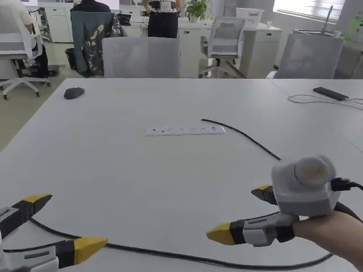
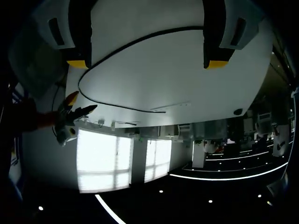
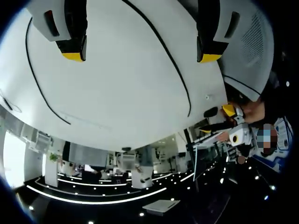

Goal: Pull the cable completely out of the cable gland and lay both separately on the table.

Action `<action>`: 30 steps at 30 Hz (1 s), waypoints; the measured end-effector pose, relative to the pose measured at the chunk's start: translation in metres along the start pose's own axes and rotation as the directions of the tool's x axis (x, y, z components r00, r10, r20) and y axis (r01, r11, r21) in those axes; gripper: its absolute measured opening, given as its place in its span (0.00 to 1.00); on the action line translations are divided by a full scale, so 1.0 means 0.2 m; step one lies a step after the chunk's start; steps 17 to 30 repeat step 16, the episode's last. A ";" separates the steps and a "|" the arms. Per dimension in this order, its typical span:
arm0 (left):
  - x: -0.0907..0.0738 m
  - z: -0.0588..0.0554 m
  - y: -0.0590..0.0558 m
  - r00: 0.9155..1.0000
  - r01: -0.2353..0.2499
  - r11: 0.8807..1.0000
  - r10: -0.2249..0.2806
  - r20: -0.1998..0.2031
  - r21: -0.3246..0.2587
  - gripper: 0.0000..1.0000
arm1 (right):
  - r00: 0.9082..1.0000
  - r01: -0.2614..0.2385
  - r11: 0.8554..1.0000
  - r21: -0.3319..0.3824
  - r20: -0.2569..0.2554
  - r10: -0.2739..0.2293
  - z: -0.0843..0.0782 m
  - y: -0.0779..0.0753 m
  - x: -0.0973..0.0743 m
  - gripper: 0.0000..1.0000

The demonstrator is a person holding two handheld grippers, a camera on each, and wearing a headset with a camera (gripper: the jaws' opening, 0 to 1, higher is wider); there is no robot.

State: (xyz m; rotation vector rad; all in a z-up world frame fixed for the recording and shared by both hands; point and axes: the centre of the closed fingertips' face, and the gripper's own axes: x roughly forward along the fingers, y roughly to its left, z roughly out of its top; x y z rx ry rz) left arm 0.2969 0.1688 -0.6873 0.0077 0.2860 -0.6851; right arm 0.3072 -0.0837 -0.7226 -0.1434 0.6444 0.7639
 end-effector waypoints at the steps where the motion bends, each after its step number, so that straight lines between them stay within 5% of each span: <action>1: 0.01 0.01 -0.01 1.000 -0.002 1.000 0.002 0.003 0.002 0.99 | 1.000 0.000 1.000 0.002 -0.010 0.000 -0.02 0.00 -0.01 0.99; 3: 0.02 0.00 0.00 1.000 -0.018 0.999 0.019 -0.019 0.038 0.99 | 1.000 0.007 1.000 -0.002 -0.011 -0.007 -0.04 -0.02 -0.02 0.99; 12: 0.05 -0.01 -0.01 0.998 -0.024 1.000 0.025 -0.054 0.011 0.99 | 1.000 0.004 1.000 0.019 -0.008 -0.004 -0.09 -0.05 -0.04 0.99; 30: 0.06 -0.01 -0.01 0.998 -0.029 0.999 0.030 -0.060 0.026 0.99 | 1.000 0.000 0.999 0.033 -0.001 0.000 -0.09 -0.05 -0.04 0.99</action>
